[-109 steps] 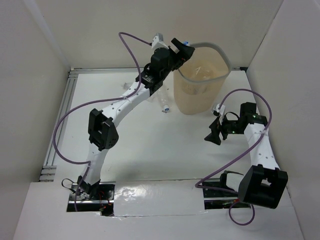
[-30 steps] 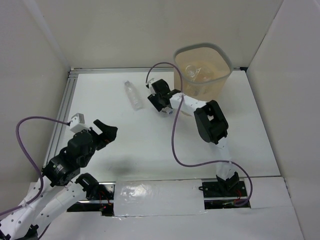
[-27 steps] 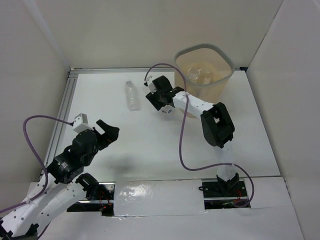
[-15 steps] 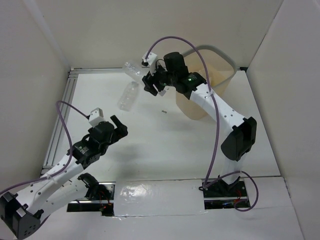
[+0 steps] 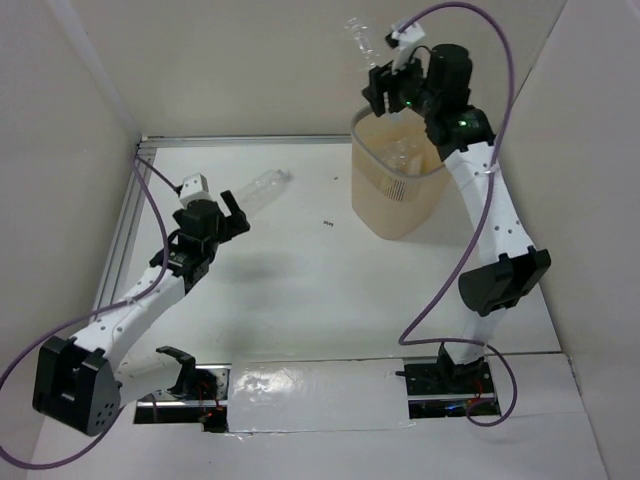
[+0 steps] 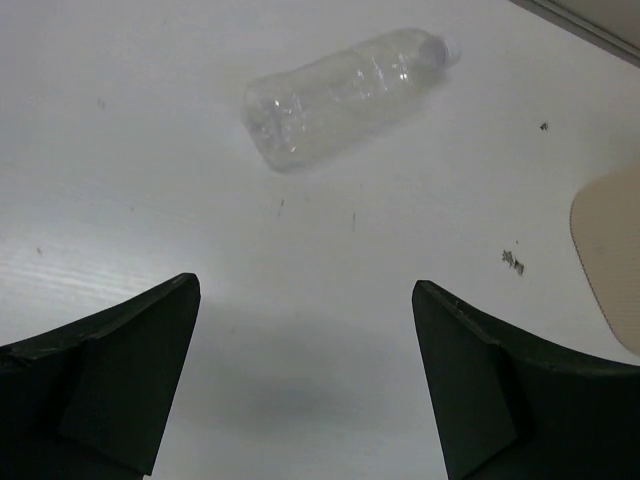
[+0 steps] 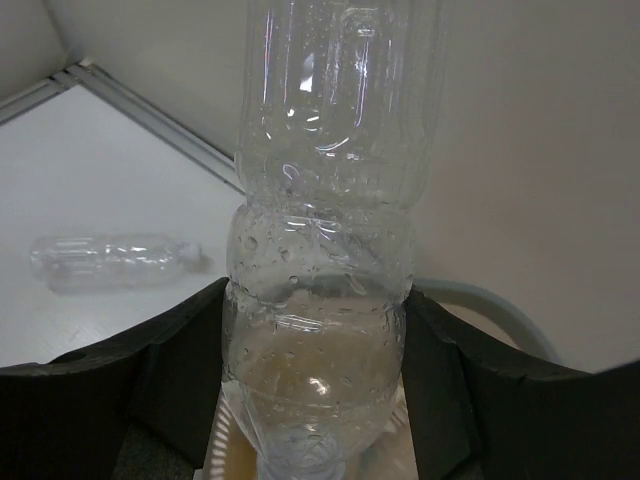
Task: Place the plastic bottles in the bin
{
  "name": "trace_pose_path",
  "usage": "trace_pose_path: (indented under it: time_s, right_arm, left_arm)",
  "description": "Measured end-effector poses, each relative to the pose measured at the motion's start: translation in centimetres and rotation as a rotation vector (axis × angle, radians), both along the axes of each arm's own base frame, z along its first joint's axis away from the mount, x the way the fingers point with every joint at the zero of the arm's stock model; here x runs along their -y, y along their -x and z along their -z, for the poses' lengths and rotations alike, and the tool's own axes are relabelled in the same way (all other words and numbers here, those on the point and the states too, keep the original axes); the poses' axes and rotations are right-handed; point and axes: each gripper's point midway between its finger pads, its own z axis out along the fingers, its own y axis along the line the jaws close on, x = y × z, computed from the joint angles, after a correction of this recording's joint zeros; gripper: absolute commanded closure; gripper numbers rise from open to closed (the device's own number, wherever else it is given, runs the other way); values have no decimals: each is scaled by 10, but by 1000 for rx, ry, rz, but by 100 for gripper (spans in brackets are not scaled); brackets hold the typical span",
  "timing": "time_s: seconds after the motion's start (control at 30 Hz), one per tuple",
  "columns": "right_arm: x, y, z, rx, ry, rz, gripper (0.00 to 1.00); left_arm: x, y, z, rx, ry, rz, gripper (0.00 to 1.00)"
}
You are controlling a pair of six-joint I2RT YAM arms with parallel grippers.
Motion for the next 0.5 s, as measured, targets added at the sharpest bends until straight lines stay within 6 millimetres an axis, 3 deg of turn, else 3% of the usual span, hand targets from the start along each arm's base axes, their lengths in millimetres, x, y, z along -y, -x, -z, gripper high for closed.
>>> trace_pose_path:
  time_s: [0.07, 0.13, 0.17, 0.2, 0.27, 0.3, 0.33, 0.5]
  right_arm:
    - [31, -2, -7, 6, -15, 44, 82]
    - [47, 0, -5, -7, -17, 57, 78]
    - [51, 1, 1, -23, -16, 54, 70]
    - [53, 2, 7, -42, -13, 49, 61]
    - [61, 1, 22, -83, -3, 44, 33]
    - [64, 0, 32, -108, 1, 41, 9]
    - [70, 0, 42, -140, 0, 45, 0]
    - [104, -6, 74, -224, 3, 83, 0]
  left_arm:
    - [-5, -19, -4, 13, -33, 22, 0]
    - [-6, -36, -5, 20, -65, 61, 0]
    - [-5, -45, -6, 22, -78, 81, 0]
    - [-2, -55, -8, 25, -88, 110, 0]
    - [3, -72, -5, 8, -103, 153, 0]
    - [7, -83, -5, 3, -100, 171, 0]
    - [10, -93, -5, -3, -95, 185, 0]
    - [25, -136, -8, -57, -41, 201, 0]
